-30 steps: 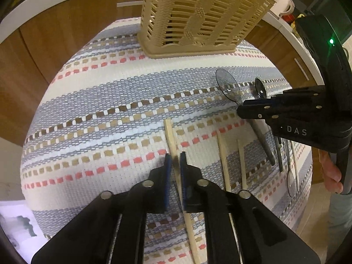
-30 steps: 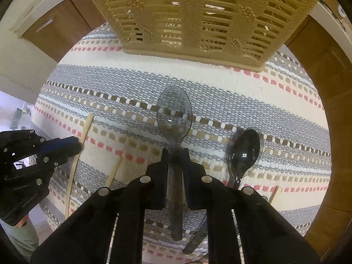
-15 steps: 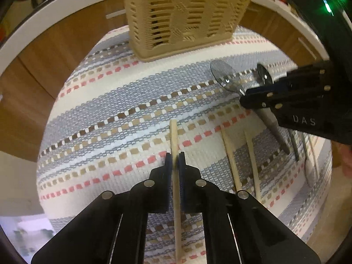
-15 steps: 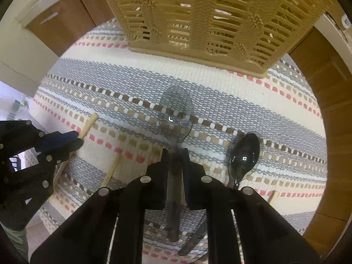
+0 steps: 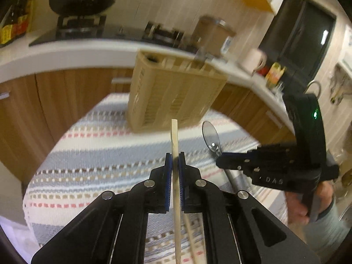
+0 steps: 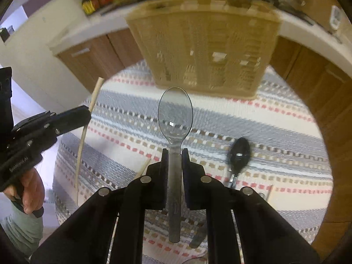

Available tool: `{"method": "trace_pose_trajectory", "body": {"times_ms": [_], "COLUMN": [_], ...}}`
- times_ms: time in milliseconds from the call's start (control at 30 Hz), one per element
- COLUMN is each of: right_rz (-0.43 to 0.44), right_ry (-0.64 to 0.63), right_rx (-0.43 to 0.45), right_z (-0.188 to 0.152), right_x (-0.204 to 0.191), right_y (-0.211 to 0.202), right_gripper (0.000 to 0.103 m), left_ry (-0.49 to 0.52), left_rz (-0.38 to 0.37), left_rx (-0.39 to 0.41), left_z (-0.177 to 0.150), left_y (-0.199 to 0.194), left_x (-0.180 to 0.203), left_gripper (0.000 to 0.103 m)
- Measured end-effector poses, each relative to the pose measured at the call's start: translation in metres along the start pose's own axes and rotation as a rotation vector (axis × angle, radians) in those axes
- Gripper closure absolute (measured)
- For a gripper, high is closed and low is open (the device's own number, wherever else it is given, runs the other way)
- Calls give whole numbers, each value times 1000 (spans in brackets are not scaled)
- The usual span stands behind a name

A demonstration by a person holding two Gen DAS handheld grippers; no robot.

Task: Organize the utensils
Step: 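Lower the chopstick into the caddy with the left tool while the right tool drops the clear spoon in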

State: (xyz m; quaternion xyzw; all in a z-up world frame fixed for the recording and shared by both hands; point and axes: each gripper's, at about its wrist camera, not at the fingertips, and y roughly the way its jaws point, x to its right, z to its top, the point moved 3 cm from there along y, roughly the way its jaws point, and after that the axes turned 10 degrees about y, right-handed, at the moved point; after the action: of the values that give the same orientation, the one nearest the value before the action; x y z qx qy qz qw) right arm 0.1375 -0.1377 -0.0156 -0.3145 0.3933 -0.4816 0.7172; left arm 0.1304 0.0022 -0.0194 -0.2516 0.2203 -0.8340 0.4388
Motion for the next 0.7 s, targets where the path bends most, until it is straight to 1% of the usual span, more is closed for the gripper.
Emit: {"method": "trace_pose_trajectory", "body": {"times_ms": [67,200,233,267,300,367,400,500,600,633,667,700], "right_rz": [14,-23,-27,-27,-33,-66,-72,-43,-46,-59,-91,-105], "right_ry": [-1,-31,-38,-40,-36,-34,-32,-12,-22,-21,-13,-10], "right_rx": [59,182,217,244,297,362,379,444,533,562,587,600], "right_z": [5,21,25,31,38,50,55,74,94,101,108,114], "right_x": [3,2,0,-1,-1,-3,-2,0,-4,-3,-1,-2], "right_y": [-17,-43,-50,-56,-65,-72,-74,-81,-93,-98,-99,-99], "right_gripper": [93,93,93,93,93,93,93,93,93,93,93,93], "left_ry": [9,21,30,38,51,64,67,70,72,73,70,62], "left_rz": [10,21,35,47,66,104,112,125,119,122,125,121], "left_rx": [56,178,222,246,286,329,346,421,501,515,538,559], "left_z": [10,32,41,46,55,70,76,102,120,124,130,136], "left_y": [-8,-33,-39,-45,-50,-52,-56,-54,-54,-54,-53,-52], "left_x": [7,10,13,13,15,15,16,14,12,11,9,6], "left_gripper": [99,99,99,99,99,99,99,99,99,99,99,99]}}
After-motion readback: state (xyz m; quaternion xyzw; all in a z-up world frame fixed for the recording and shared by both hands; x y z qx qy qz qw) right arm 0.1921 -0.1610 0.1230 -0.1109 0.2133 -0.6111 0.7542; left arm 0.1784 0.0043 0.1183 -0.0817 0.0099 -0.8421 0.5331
